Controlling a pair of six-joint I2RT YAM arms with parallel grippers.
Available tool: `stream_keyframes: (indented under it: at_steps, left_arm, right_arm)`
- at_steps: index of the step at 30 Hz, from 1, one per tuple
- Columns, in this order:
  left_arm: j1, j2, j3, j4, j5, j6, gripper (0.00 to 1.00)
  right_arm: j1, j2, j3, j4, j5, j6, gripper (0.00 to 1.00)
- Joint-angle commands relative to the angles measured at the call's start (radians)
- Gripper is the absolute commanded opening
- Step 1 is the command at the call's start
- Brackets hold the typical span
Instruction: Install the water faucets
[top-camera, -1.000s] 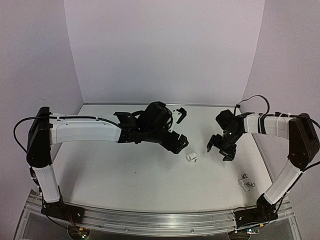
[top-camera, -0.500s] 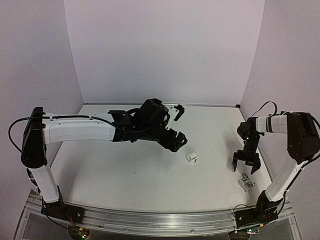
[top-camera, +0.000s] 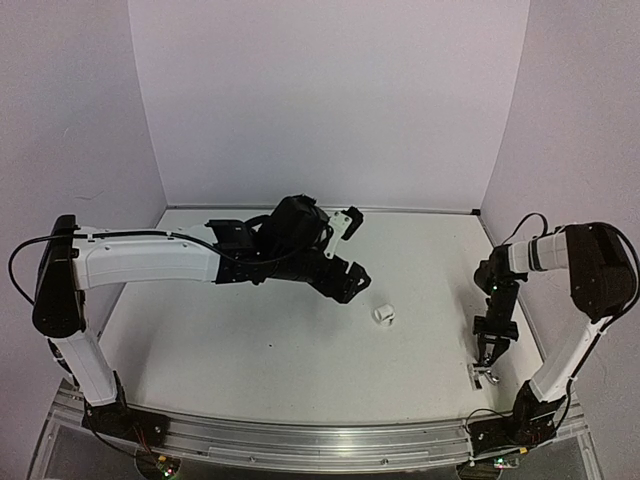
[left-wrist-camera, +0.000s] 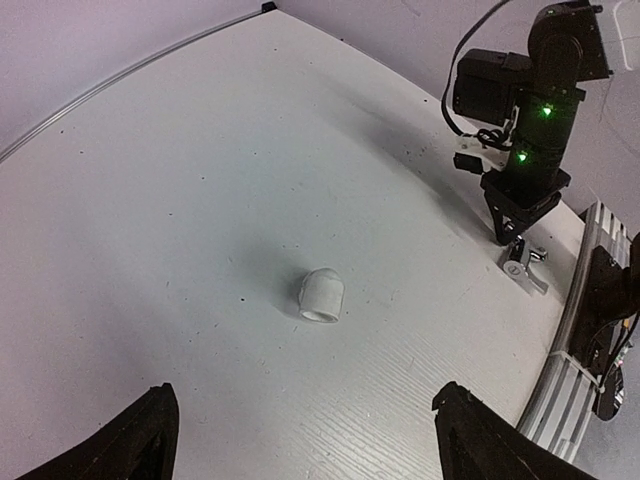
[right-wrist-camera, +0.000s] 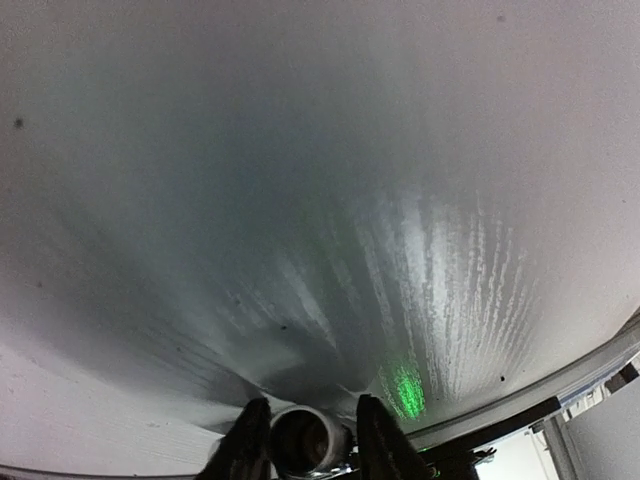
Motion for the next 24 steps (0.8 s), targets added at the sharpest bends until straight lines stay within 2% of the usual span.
stream_keyframes:
  at_steps: [1,6,10,14,17,19,24]
  left_arm:
    - [0.007,-0.037,0.019,0.025,-0.003,0.0,0.91]
    - [0.016,-0.038,0.021,0.022,-0.001,0.001,0.92]
    - [0.048,-0.054,0.015,0.022,0.017,-0.032,0.92]
    - [0.106,-0.095,-0.008,0.031,0.042,-0.091,0.92]
    - [0.143,-0.128,-0.035,0.067,0.046,-0.117,0.94]
    - [0.15,-0.147,-0.061,0.118,0.049,-0.11,0.95]
    - [0.158,-0.168,-0.127,0.32,0.115,-0.064,0.99]
  right_arm:
    - [-0.003,-0.064,-0.01,0.07,-0.002,0.069,0.14]
    - [-0.003,-0.151,0.064,0.152,-0.13,0.142,0.01]
    - [-0.002,-0.195,0.127,0.27,-0.259,0.263,0.0]
    - [-0.003,-0.209,0.161,0.456,-0.431,0.516,0.0]
    - [0.022,-0.236,0.128,0.699,-0.551,0.825,0.0]
    - [0.066,-0.261,0.127,0.87,-0.527,0.959,0.0]
    - [0.16,-0.218,0.327,0.9,-0.429,1.085,0.0]
